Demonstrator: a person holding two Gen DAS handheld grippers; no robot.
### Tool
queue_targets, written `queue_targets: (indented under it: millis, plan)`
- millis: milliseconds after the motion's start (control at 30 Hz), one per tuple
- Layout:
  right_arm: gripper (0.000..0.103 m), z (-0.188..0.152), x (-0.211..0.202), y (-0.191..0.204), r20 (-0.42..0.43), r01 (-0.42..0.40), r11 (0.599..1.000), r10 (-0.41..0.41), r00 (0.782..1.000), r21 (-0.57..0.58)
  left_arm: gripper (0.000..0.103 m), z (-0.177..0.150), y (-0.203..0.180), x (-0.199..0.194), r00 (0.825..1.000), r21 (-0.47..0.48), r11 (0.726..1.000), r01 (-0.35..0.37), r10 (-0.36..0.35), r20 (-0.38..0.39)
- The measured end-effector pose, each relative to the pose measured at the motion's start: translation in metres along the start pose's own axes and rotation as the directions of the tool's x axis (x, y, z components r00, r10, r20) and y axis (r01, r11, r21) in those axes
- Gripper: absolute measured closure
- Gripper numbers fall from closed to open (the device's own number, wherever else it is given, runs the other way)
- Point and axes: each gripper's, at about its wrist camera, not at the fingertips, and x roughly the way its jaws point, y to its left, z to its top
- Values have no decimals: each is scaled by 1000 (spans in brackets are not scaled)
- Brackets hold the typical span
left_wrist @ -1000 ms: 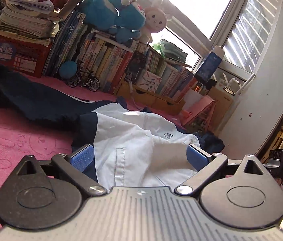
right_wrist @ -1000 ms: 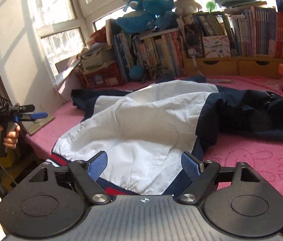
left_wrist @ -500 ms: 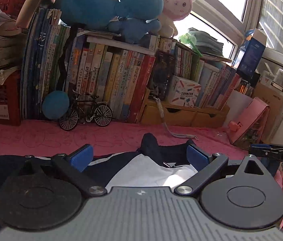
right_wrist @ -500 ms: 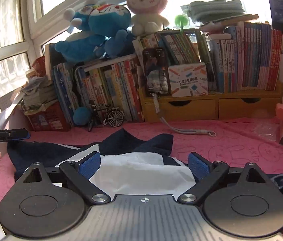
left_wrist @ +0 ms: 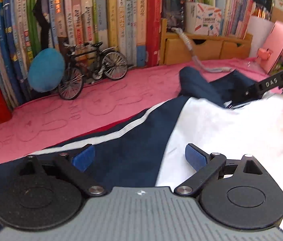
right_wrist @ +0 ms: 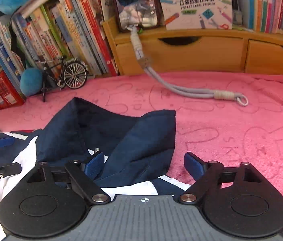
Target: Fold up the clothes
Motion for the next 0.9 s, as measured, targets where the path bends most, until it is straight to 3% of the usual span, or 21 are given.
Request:
queue_targets:
  millis: [67,133,233,300,400,467,500,533,600,633,667,900]
  plan:
    - [75,1,3,12,11,33,999,-32,999,-41,3,-14,15,-2,999,10,999,-47,48,-22]
    - [86,5,4,23,39,55,996,-53,998,-70,2,-26,31,-12,999,-34,998,-43,43,-1]
    - [93,22,-6,37,143,1,997,10,990,-78,2,-37,46,-31,987,-19,987,-160,160,30]
    - [94,37,-16,44,230,-56,994,76,970,-92,3,-44,56,-43,963,-8,964,-267,267,46]
    - [94,58,-32,56,355,-139,983,174,918,-122,6,-55,79,-60,921,-24,921,-388,389,31]
    - [94,73,-42,64,433,-191,970,237,870,-148,6,-63,90,-72,915,-76,913,-400,403,23]
    - [93,79,-38,67,423,-172,975,215,880,-137,6,-66,95,-79,915,-113,910,-399,403,22]
    - [91,80,-31,69,389,-119,985,159,907,-125,6,-70,95,-85,915,-148,907,-394,402,30]
    - [75,78,-16,70,315,3,994,33,949,-111,6,-77,94,-99,916,-229,898,-376,398,55]
    - [60,76,-9,71,276,64,992,-32,961,-107,6,-80,93,-106,916,-269,891,-366,396,68]
    - [47,69,-8,72,268,105,987,-69,961,-122,5,-84,92,-110,916,-307,882,-358,395,66]
    - [21,2,-66,75,341,176,944,-74,937,-279,3,-112,85,-135,924,-554,779,-292,380,49]
